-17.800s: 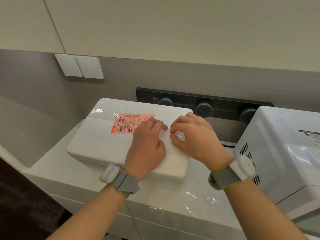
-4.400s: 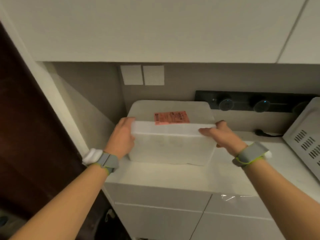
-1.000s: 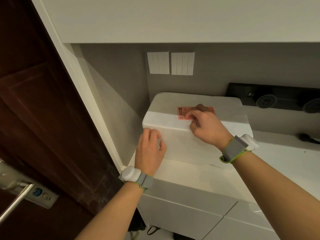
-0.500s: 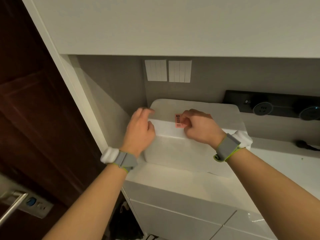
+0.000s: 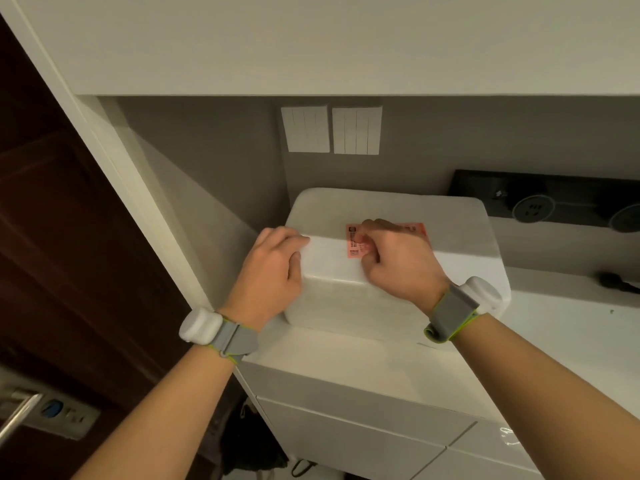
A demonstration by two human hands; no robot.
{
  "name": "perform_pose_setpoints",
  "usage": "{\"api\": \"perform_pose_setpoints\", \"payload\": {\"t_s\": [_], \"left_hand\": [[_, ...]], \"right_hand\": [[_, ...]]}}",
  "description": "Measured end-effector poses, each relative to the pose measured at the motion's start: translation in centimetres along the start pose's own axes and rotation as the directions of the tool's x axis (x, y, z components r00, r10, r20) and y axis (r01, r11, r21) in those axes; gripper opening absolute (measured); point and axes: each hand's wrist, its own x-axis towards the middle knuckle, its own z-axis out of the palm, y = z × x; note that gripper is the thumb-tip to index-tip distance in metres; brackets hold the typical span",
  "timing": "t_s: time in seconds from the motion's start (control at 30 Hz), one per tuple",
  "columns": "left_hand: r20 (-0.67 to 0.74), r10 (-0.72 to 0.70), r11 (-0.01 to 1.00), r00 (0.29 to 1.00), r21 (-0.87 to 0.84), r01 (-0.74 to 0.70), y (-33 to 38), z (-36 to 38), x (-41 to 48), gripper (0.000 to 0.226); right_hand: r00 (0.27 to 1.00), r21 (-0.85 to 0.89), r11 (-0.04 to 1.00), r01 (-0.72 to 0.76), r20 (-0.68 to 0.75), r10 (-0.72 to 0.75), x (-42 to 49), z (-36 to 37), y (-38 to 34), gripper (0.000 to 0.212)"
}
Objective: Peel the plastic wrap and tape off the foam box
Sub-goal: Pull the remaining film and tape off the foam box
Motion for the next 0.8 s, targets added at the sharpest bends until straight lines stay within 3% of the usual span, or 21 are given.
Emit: {"api": "perform_pose_setpoints", "payload": {"t_s": [0.57,0.8], "left_hand": [[0.023,-0.016,0.999,1.000,-0.027,0.017,0.3,-1.0,-0.4,0.018],[0.016,0.067,0.997,0.998,-0.037,-0.067,-0.2,-0.6,-0.8,0.040]], "right_hand": [[1.000,0.033,0.999,0.010,-0.016,-0.010,-0.2,0.0,-0.2,0.030],[0.999,0.044,0.999,0.020,-0.025,-0.019,-0.5,0.0,-0.3,0.029]]}}
